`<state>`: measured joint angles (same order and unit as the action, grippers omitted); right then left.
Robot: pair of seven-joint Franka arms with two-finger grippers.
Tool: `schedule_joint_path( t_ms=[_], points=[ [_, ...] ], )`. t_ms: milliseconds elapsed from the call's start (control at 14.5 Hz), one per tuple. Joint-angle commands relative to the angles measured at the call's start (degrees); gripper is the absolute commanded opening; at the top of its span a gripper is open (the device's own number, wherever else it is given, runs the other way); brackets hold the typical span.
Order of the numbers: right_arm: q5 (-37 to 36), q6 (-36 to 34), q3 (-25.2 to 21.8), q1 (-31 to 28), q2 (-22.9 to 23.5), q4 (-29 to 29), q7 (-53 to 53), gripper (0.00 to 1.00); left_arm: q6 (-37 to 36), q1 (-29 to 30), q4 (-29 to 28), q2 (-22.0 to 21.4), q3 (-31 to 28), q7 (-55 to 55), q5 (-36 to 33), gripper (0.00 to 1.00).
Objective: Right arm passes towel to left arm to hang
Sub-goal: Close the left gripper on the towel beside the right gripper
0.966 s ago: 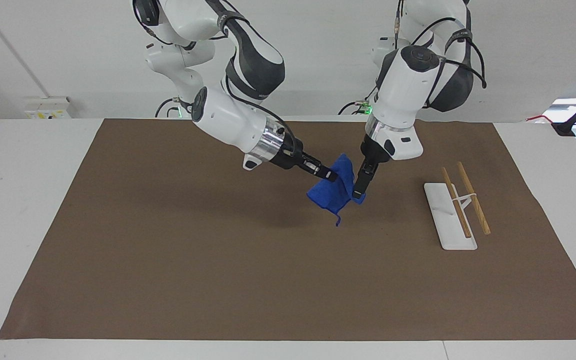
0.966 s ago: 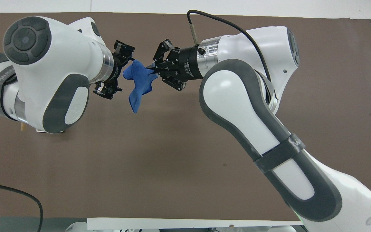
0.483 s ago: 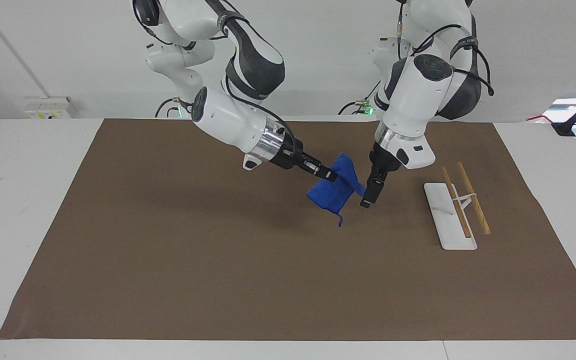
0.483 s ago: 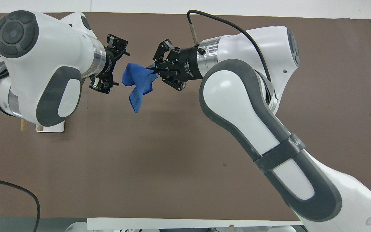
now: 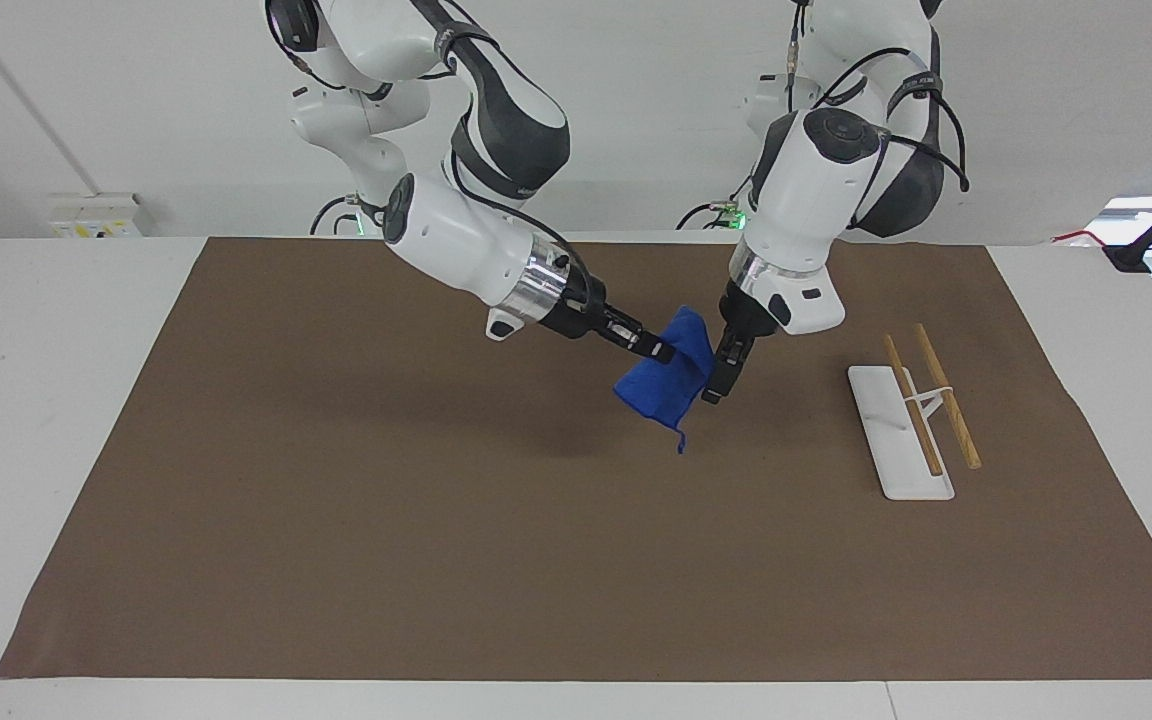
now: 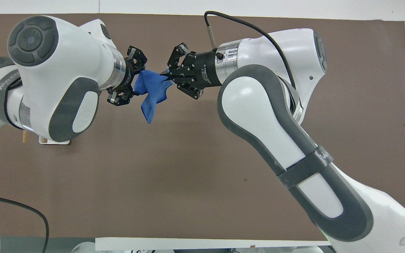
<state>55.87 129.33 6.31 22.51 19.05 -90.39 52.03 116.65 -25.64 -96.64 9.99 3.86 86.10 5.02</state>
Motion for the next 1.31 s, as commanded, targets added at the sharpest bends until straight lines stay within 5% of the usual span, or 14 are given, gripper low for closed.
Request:
schedule_joint_path(
  t_ms=[0, 759, 828, 966, 1241],
  points=[
    [1.4, 0.8, 0.2, -0.2, -1.0, -1.4, -0.2, 0.0, -3.0, -0.4, 0.6, 0.1, -0.4, 0.4, 0.9, 0.54],
    [1.4, 0.8, 0.2, -0.1, -1.0, -1.4, -0.2, 0.01, -5.1, -2.3, 0.4, -0.4, -0.2, -0.3, 0.9, 0.46],
    [1.4, 0.8, 0.2, -0.1, -1.0, -1.4, -0.2, 0.01, -5.1, -2.4, 0.4, -0.4, -0.1, -0.3, 0.9, 0.38],
    [1.4, 0.9, 0.2, -0.1, -1.0, -1.4, -0.2, 0.01, -6.0, -2.4, 0.4, -0.5, -0.1, -0.3, 0.9, 0.06],
    [1.4, 0.8, 0.2, -0.1, -1.0, -1.4, -0.1, 0.01, -5.5, -1.8, 0.7, -0.5, -0.3, -0.5, 0.7, 0.0]
  ],
)
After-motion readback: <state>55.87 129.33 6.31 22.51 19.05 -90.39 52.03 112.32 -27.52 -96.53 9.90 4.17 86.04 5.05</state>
